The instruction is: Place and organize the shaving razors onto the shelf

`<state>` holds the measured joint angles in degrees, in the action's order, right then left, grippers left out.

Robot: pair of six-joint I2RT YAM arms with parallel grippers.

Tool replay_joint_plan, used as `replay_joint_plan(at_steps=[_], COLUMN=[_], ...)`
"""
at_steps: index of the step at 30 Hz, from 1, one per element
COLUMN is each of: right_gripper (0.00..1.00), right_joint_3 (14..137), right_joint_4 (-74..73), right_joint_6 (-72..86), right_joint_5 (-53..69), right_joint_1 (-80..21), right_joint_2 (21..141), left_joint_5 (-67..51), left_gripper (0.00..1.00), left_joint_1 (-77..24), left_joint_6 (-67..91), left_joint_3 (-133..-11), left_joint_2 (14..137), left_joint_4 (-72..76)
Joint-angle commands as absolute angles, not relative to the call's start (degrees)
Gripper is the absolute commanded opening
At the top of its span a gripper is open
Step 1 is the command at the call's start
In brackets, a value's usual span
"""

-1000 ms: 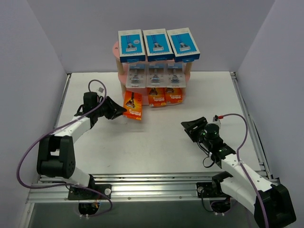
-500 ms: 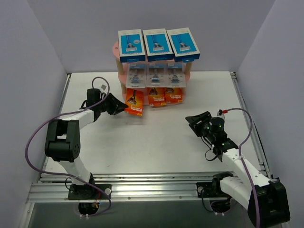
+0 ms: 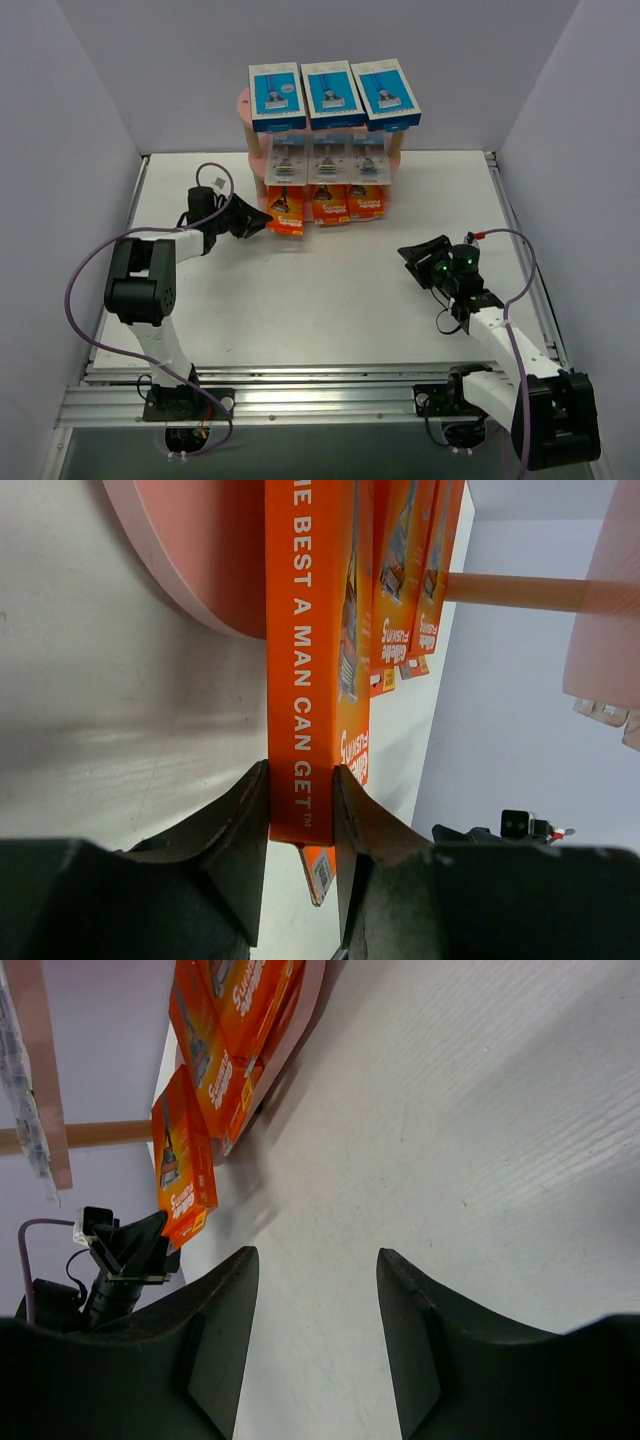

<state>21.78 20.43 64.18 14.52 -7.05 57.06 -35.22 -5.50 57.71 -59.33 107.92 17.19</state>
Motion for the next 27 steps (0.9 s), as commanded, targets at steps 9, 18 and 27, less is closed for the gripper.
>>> replay_joint_plan(at_steps=[9, 18, 27], right_gripper=[0.46, 0.46, 0.46], right_joint_3=[24.87, 25.14, 24.43], right_joint_4=[23.03, 24.52, 26.37], right_joint_6=[61.17, 60.29, 60.38], right_joint_5=[19.51, 22.06, 23.64], right_joint_1=[-2.38, -0.26, 2.37], right_joint_2=[60.55, 63.72, 66.0], left_joint_5=[-33.93, -33.66, -32.96], left_gripper=[0.02, 0.02, 0.02], left_joint_1=[-5.01, -5.18, -6.41], left_joint_6=[60.64, 61.35, 62.14], left_joint_3=[-64.95, -67.23, -69.08], left_joint_2=[113.11, 116.98, 119.44], left_joint_4=[23.46, 25.05, 25.4])
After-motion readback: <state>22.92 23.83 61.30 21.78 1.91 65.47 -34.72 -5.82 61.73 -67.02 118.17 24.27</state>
